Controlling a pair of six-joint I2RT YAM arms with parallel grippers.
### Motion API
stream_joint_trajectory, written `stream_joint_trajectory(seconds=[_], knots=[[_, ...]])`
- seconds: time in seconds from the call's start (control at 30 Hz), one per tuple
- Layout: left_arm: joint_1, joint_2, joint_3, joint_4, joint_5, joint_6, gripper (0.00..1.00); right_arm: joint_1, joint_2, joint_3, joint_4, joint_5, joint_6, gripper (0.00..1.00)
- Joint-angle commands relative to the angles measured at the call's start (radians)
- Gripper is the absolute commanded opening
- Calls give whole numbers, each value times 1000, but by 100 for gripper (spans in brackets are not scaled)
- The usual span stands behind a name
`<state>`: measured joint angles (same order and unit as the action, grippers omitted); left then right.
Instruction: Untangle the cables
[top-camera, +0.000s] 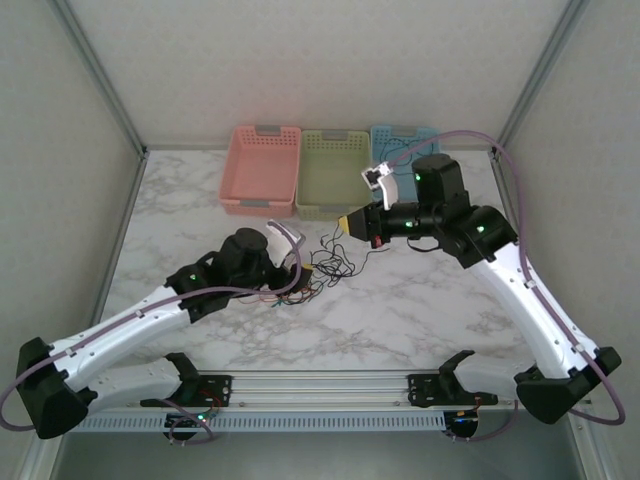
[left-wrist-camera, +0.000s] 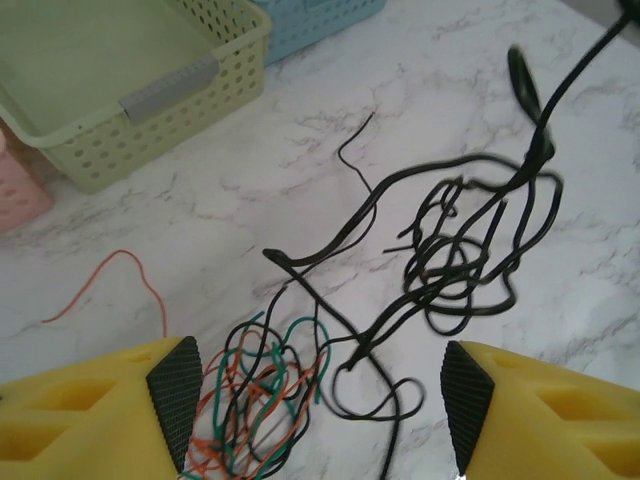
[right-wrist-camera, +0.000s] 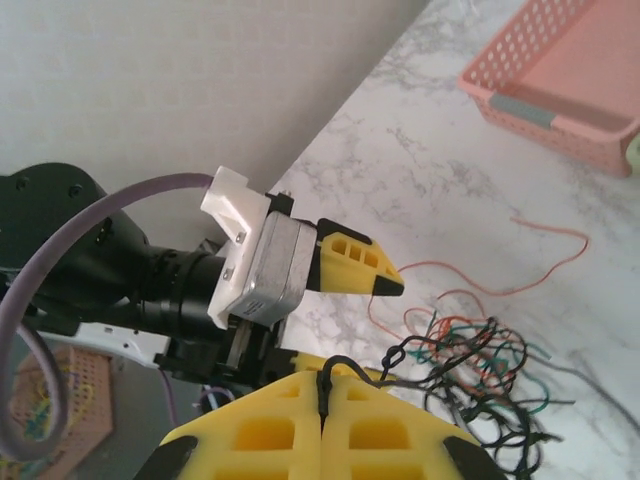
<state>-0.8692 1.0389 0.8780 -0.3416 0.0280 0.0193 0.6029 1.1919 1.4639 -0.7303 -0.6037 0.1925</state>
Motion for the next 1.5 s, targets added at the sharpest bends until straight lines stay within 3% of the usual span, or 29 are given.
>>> stream_joint_trajectory(seconds=[0.0,0.23,0.4,0.57,0.97,1.2,1.47], knots=[[-7,-56,60,-140,-51,115,67,9,-44,-19,-7,-36,-229,0],[-6,-68,112,-228,20,159,67,9,-36,-6,-45,-22,-478,0],[-7,-44,84,-164,203,144,67,9,-10,13,-75,-122,-575,0],[-6,-7,66,-88,291,138,66,10,-4,4,-63,-167,-608,0],[-7,62,15,63,292,107,63,10,17,23,-84,-223,-612,0],[-7,81,14,52,295,71,57,9,16,30,-88,-226,-613,0],[-7,113,-30,174,365,-6,58,11,17,33,-86,-216,-605,0]])
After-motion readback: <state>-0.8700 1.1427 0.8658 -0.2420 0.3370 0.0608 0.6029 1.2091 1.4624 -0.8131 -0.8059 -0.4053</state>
